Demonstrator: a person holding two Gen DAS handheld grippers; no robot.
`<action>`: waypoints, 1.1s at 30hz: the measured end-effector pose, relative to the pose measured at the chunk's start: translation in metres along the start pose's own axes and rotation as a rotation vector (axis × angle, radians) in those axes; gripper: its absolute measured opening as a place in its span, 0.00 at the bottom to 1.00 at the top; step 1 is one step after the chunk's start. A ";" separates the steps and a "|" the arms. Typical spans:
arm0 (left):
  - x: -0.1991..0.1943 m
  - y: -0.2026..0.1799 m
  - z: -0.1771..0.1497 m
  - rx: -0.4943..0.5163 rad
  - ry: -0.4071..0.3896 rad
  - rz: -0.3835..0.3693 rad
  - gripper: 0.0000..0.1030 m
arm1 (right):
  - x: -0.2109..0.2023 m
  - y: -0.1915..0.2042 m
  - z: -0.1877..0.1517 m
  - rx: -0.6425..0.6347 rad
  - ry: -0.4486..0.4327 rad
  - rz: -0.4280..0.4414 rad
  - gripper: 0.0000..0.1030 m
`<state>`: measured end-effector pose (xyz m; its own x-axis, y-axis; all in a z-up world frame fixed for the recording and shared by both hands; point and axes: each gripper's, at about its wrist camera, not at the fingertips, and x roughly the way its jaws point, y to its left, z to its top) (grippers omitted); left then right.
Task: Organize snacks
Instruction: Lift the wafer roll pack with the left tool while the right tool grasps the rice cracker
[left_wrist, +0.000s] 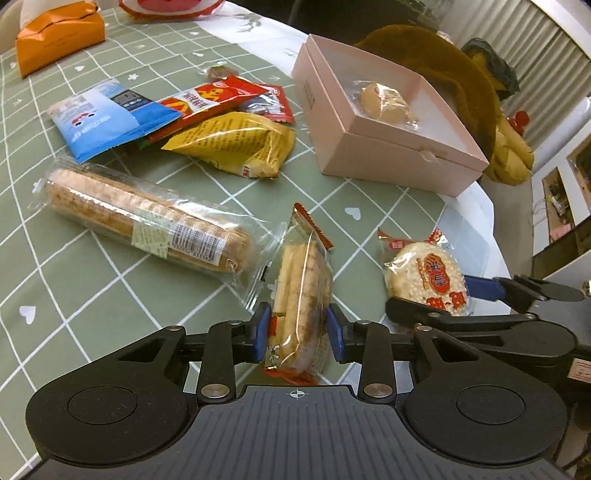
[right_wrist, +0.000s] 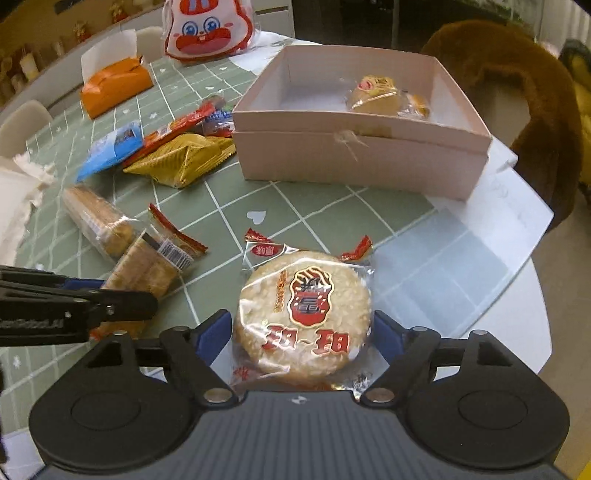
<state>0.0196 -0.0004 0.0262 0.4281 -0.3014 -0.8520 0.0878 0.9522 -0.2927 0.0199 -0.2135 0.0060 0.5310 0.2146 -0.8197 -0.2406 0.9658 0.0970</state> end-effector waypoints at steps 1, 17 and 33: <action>0.000 0.000 0.000 0.000 0.000 -0.007 0.34 | 0.001 0.001 0.000 -0.017 0.000 -0.005 0.80; -0.002 -0.003 -0.004 -0.060 0.004 -0.061 0.25 | -0.030 -0.001 -0.014 -0.083 -0.069 -0.047 0.76; -0.092 -0.058 0.153 0.070 -0.273 -0.357 0.25 | -0.148 -0.061 0.155 0.042 -0.420 -0.029 0.76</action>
<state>0.1129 -0.0198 0.1883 0.5805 -0.5958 -0.5550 0.3293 0.7952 -0.5092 0.0816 -0.2819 0.2088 0.8241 0.2191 -0.5224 -0.1915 0.9756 0.1072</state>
